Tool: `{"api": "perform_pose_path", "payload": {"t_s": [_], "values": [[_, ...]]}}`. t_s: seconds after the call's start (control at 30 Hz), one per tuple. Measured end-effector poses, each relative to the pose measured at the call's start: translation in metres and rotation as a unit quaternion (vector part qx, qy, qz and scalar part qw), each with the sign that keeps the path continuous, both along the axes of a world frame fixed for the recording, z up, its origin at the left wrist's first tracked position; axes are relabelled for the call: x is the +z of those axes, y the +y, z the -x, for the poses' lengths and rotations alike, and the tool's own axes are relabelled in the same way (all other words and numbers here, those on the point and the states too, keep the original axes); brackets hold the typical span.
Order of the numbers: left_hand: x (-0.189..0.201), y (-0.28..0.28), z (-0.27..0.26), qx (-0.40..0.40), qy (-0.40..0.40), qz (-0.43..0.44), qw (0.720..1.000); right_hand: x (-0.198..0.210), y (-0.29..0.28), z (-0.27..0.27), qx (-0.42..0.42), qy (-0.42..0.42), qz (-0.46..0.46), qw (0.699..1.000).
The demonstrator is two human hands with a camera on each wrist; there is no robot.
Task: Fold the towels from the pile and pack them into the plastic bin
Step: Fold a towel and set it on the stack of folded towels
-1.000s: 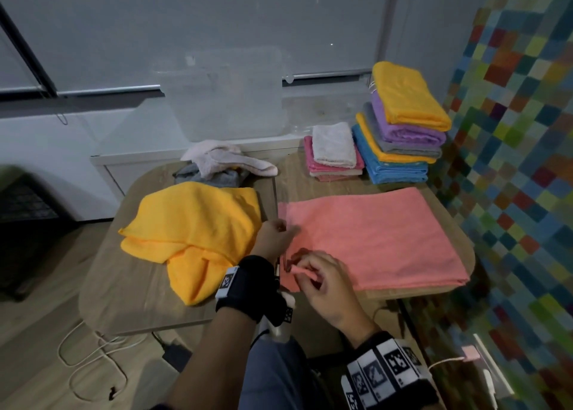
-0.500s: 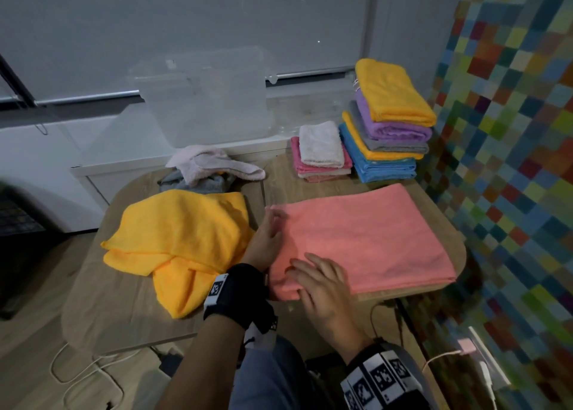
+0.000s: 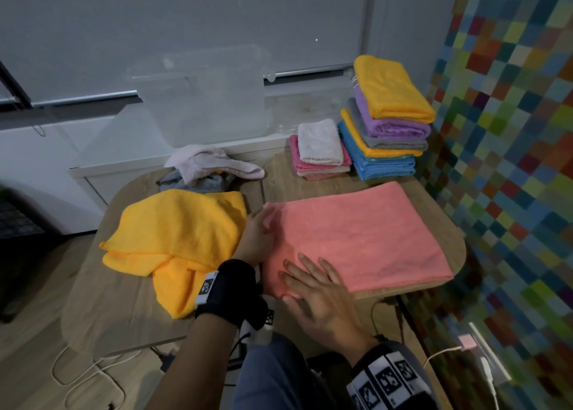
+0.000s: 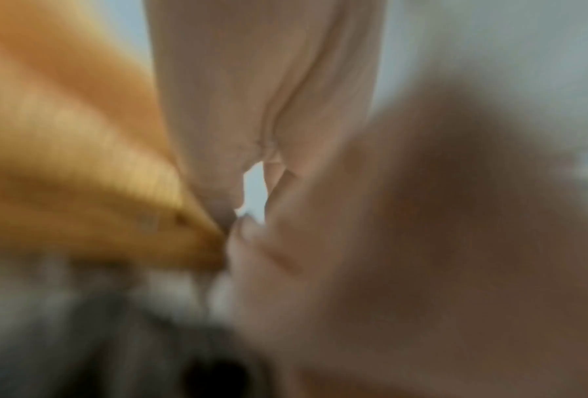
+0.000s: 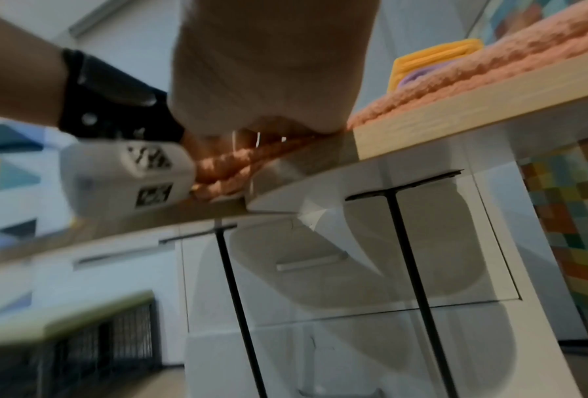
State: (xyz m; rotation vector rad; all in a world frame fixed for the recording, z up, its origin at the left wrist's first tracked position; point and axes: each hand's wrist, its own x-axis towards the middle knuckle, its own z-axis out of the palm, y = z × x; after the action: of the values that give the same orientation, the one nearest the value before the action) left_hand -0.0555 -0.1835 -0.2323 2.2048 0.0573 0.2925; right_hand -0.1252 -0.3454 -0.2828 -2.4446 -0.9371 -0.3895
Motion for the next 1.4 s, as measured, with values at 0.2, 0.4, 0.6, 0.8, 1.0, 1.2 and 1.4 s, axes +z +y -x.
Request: {"api": "perform_pose_path", "payload": {"t_s": [0.2, 0.4, 0.6, 0.8, 1.0, 1.2, 1.4], "values": [[-0.001, -0.041, 0.019, -0.063, -0.095, -0.321, 0.94, 0.027, -0.024, -0.028, -0.171, 0.033, -0.082, 0.981], [-0.028, -0.06, 0.034, -0.072, 0.107, -0.358, 0.925, 0.018, -0.046, -0.041, -0.178, 0.129, 0.148, 0.964], [-0.03, -0.054, 0.041, -0.054, 0.094, -0.373, 0.922, 0.018, -0.119, -0.049, -0.314, 0.158, 0.138, 0.926], [-0.029, -0.039, 0.051, -0.041, 0.089, -0.363, 0.926, 0.019, -0.144, -0.049, -0.333, 0.114, 0.046, 0.935], [-0.027, -0.043, 0.061, -0.054, 0.105, -0.366, 0.923, 0.034, -0.152, -0.049, -0.472, 0.197, -0.114, 0.852], [-0.025, -0.04, 0.048, -0.074, 0.099, -0.341, 0.932, 0.042, -0.17, -0.05, -0.429, 0.287, -0.265, 0.815], [-0.021, -0.039, 0.044, -0.086, 0.111, -0.336, 0.931, 0.045, -0.157, -0.044, -0.46, 0.282, -0.255, 0.802]]}}
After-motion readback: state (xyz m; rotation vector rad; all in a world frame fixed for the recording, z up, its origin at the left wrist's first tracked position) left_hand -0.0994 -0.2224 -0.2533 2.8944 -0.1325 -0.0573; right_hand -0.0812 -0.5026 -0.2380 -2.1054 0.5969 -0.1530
